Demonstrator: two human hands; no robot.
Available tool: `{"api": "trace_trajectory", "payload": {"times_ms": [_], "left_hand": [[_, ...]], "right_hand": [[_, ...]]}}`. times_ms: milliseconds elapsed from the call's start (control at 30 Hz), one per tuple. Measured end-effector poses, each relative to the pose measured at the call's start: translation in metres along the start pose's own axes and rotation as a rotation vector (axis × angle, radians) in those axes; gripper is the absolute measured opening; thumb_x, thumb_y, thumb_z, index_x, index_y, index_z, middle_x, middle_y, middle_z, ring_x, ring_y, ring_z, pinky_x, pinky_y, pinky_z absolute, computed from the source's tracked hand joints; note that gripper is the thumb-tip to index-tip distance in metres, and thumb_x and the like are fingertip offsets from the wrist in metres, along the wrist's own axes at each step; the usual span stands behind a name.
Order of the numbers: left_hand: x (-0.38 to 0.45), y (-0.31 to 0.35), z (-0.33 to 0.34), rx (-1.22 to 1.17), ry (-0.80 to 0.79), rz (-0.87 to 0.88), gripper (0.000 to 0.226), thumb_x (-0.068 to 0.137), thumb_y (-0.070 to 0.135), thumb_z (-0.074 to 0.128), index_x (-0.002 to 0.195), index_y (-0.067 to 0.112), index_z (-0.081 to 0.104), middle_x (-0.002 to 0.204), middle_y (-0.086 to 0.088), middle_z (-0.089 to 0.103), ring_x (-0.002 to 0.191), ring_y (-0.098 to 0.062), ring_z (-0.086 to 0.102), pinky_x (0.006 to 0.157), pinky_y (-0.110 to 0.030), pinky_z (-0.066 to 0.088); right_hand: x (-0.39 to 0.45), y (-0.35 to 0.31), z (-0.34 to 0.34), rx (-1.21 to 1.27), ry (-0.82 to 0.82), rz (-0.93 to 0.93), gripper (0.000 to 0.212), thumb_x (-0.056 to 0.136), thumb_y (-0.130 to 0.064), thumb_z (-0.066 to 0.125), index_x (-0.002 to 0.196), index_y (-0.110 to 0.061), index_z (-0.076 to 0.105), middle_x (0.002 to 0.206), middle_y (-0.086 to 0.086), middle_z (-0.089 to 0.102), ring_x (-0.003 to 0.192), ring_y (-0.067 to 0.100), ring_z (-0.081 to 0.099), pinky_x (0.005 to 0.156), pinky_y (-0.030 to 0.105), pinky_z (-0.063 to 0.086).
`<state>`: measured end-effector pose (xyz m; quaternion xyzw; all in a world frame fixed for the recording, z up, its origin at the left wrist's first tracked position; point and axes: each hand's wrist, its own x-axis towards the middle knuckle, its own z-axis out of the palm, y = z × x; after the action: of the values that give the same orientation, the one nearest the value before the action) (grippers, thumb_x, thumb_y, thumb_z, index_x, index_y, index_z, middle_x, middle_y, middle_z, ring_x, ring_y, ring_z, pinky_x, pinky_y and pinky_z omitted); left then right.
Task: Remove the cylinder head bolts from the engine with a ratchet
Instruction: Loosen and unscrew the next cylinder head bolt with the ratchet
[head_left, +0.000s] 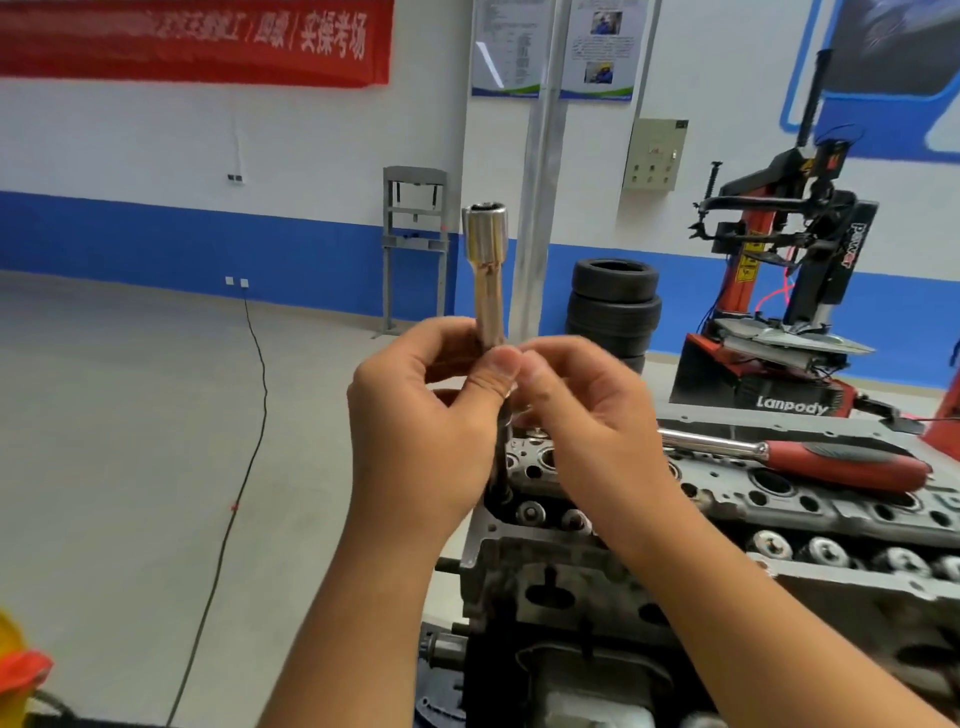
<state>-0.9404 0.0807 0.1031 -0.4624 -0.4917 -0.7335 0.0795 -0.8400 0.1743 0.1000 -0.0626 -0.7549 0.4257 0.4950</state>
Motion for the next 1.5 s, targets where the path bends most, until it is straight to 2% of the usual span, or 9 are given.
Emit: {"api": "trace_trajectory", "payload": {"times_ms": [267, 433, 567, 867, 967, 1100, 1200, 1333, 1500], "left_hand": [[-0.005, -0.014, 0.018, -0.289, 0.050, -0.080, 0.012, 0.080, 0.041, 0.078, 0.090, 0.035, 0.073, 0.083, 0.007, 0.078, 0.075, -0.015, 0.075, 0.066, -0.024, 0.059], [-0.010, -0.018, 0.020, -0.397, -0.181, -0.068, 0.029, 0.107, 0.018, 0.051, 0.131, 0.019, 0.066, 0.074, 0.017, 0.071, 0.060, -0.002, 0.066, 0.059, -0.018, 0.054], [-0.009, -0.022, 0.008, -0.413, -0.294, -0.183, 0.027, 0.102, 0.041, 0.051, 0.109, 0.031, 0.076, 0.094, -0.005, 0.075, 0.083, -0.022, 0.073, 0.076, -0.043, 0.063], [-0.016, -0.034, 0.015, -0.285, -0.093, -0.171, 0.015, 0.081, 0.034, 0.084, 0.093, 0.030, 0.078, 0.084, 0.004, 0.078, 0.076, -0.014, 0.074, 0.068, -0.028, 0.059], [-0.018, -0.035, 0.012, -0.282, -0.196, -0.174, 0.007, 0.091, 0.040, 0.075, 0.094, 0.034, 0.075, 0.075, 0.009, 0.073, 0.062, -0.004, 0.064, 0.057, -0.016, 0.049], [-0.023, -0.035, 0.008, -0.345, -0.277, -0.217, 0.024, 0.101, 0.039, 0.058, 0.118, 0.030, 0.073, 0.096, 0.005, 0.078, 0.086, -0.015, 0.075, 0.071, -0.021, 0.058], [-0.023, -0.034, 0.012, -0.289, -0.187, -0.231, 0.011, 0.095, 0.029, 0.068, 0.097, 0.037, 0.075, 0.085, 0.008, 0.077, 0.078, -0.009, 0.074, 0.065, -0.019, 0.056], [-0.021, -0.036, 0.015, -0.191, -0.101, -0.227, 0.026, 0.068, 0.051, 0.079, 0.090, 0.044, 0.067, 0.079, 0.012, 0.073, 0.072, -0.006, 0.070, 0.063, -0.017, 0.055], [-0.024, -0.038, 0.016, -0.167, -0.175, -0.176, 0.022, 0.077, 0.045, 0.081, 0.090, 0.034, 0.068, 0.077, 0.008, 0.072, 0.066, -0.008, 0.067, 0.063, -0.020, 0.054]], "right_hand": [[0.038, -0.053, 0.007, 0.054, 0.095, -0.088, 0.020, 0.086, -0.032, 0.077, 0.095, -0.016, 0.069, 0.088, 0.007, 0.075, 0.086, 0.033, 0.073, 0.081, 0.049, 0.063], [0.044, -0.059, 0.015, 0.144, 0.007, -0.034, 0.018, 0.100, -0.025, 0.066, 0.095, -0.008, 0.064, 0.073, 0.009, 0.071, 0.061, 0.023, 0.069, 0.058, 0.036, 0.059], [0.043, -0.047, 0.016, 0.266, -0.088, 0.062, 0.043, 0.102, -0.049, 0.044, 0.102, -0.012, 0.066, 0.066, 0.005, 0.060, 0.051, 0.023, 0.054, 0.051, 0.034, 0.042], [0.036, -0.026, 0.025, 0.547, -0.071, 0.135, 0.040, 0.089, -0.059, 0.055, 0.076, -0.022, 0.060, 0.067, 0.005, 0.063, 0.042, 0.016, 0.046, 0.044, 0.024, 0.037], [0.035, -0.023, 0.031, 0.514, -0.032, 0.160, 0.048, 0.094, -0.064, 0.047, 0.069, -0.025, 0.060, 0.055, 0.002, 0.056, 0.039, 0.016, 0.042, 0.046, 0.030, 0.028], [0.037, -0.025, 0.032, 0.469, 0.001, 0.225, 0.054, 0.085, -0.072, 0.045, 0.061, -0.025, 0.059, 0.048, 0.003, 0.049, 0.037, 0.019, 0.044, 0.048, 0.032, 0.035], [0.035, -0.029, 0.030, 0.441, -0.005, 0.260, 0.054, 0.086, -0.069, 0.047, 0.068, -0.022, 0.067, 0.060, 0.009, 0.064, 0.045, 0.022, 0.055, 0.051, 0.034, 0.048], [0.042, -0.049, 0.029, 0.348, 0.102, 0.113, 0.047, 0.083, -0.058, 0.062, 0.104, -0.016, 0.064, 0.081, 0.007, 0.074, 0.057, 0.021, 0.065, 0.057, 0.035, 0.058], [0.061, -0.070, 0.026, 0.364, 0.167, 0.025, 0.020, 0.102, -0.029, 0.063, 0.089, -0.015, 0.059, 0.067, 0.003, 0.063, 0.046, 0.014, 0.049, 0.045, 0.027, 0.043]]}}
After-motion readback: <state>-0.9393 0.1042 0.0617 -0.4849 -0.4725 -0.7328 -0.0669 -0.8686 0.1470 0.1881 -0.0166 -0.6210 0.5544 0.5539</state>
